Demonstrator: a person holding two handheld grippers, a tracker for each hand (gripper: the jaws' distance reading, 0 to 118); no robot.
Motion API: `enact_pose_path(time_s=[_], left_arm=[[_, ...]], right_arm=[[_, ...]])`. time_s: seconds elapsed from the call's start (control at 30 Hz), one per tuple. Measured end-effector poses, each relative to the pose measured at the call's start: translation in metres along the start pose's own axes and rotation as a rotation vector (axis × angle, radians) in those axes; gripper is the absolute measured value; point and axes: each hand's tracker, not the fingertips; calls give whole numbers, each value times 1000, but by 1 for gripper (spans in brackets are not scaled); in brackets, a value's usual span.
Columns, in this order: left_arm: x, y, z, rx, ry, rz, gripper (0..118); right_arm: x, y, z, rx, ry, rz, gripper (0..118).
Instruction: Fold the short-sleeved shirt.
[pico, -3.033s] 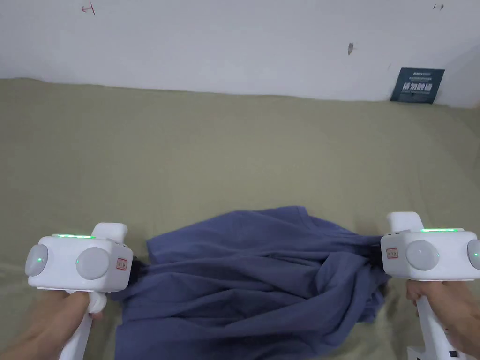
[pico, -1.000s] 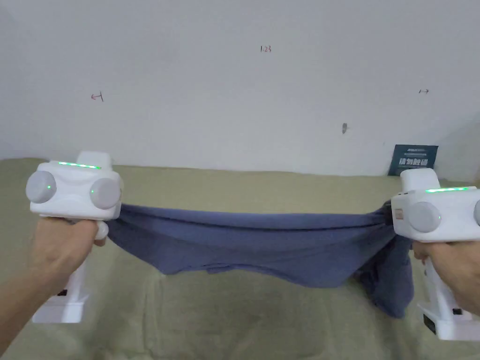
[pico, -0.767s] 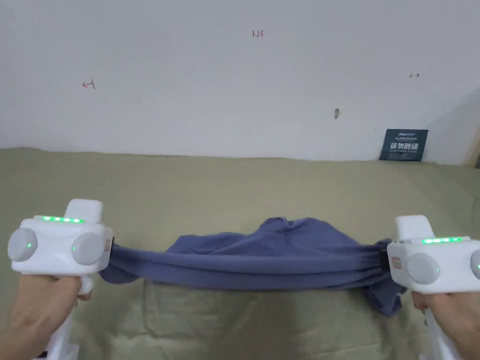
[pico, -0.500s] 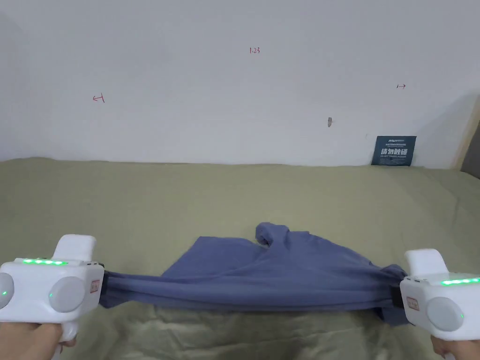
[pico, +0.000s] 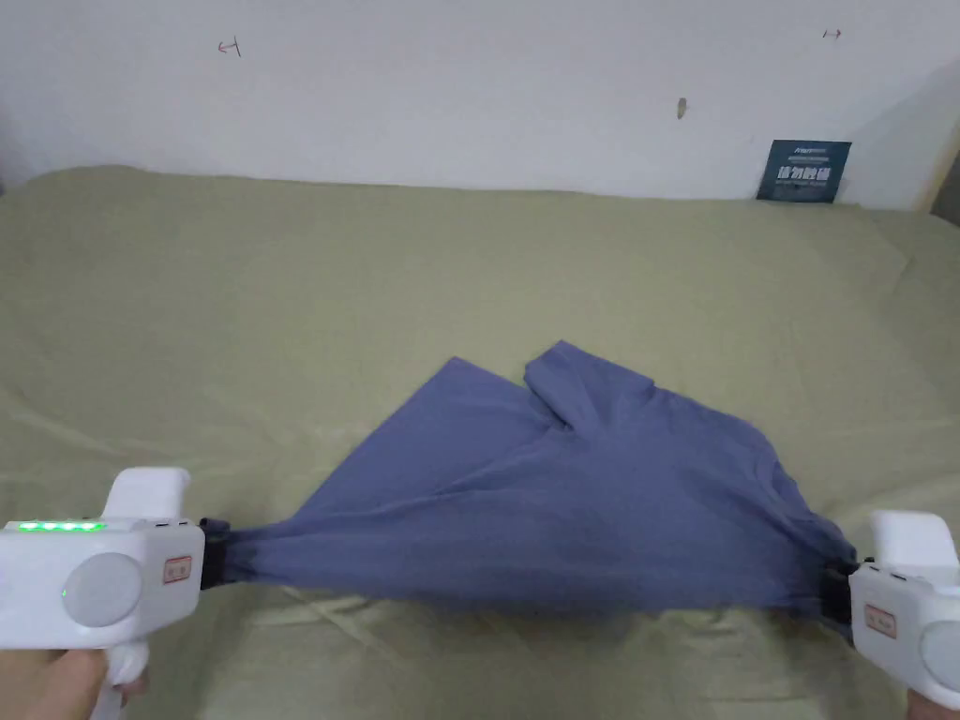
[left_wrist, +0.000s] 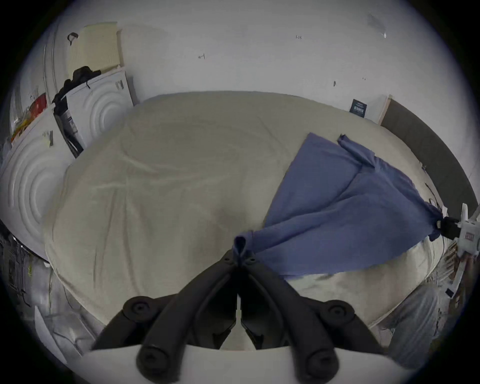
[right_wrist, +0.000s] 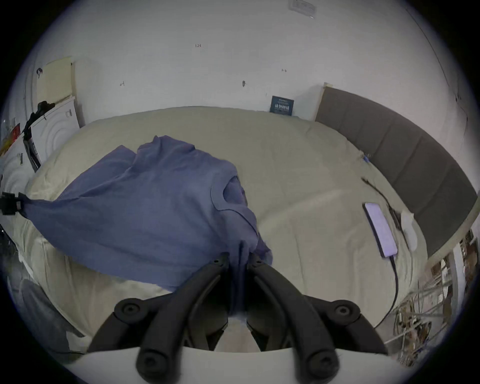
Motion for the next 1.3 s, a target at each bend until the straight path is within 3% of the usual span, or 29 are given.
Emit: enact_pose_path(time_s=[0.2,0.27,0.3,0.33,0.37,0.4,0.43,0.53,0.57,0.6,0.63,0.67,0.73,0.83,0.97,1.0,1.13,1.17,1.2,1.3], left_arm=[[-4,-10,-14,-51,-2,23,0],[-5,-11,-13,-54,-8,34,3],[-5,-11,-12,-53,-11,31,17],[-6,-10,-8,-42,-19,18,47],[-8,-11,-5,-30,-31,19,102],[-8,-12,-3,-20,-31,27,118],[-5,-9,10,60,-47,30,115],[-15,-11,13,43,-20,55,106],[-16,-12,17,59,-15,59,97],[-16,-14,20,64,-8,54,82],[-15,-16,25,68,1,41,52],[-13,-20,30,81,8,35,0],[-16,-27,30,80,16,36,0],[-32,-34,20,38,-17,40,0],[-35,-30,19,16,-53,40,0],[-35,-27,18,13,-74,43,3],[-26,-6,4,-16,-109,19,52],[-21,-4,-7,-59,-113,15,109],[-19,-2,-14,-50,-103,15,118],[-8,0,-40,-108,-28,-30,103]], right_arm=[[-1,-3,-25,-78,-21,-4,12],[-2,-3,-25,-104,-14,-4,23],[-2,-1,-22,-103,-22,-8,43],[-1,1,-17,-99,-18,-23,76],[-1,3,-12,-100,15,-46,117],[-3,5,-1,-73,28,-55,115],[-9,12,-3,-15,55,-39,111],[-33,21,5,35,64,-2,116],[-43,15,33,43,82,20,110],[-53,14,40,52,114,35,95],[-65,10,48,88,134,37,64],[-77,5,54,110,151,37,4],[-100,-4,56,162,156,14,0],[-125,-15,52,84,251,37,0],[-149,-25,50,81,264,110,0],[-151,-25,48,70,271,114,0],[-154,-26,45,56,279,118,0],[-154,-26,43,48,283,123,0],[-155,-27,43,46,281,127,0],[-151,-31,41,36,275,141,0]])
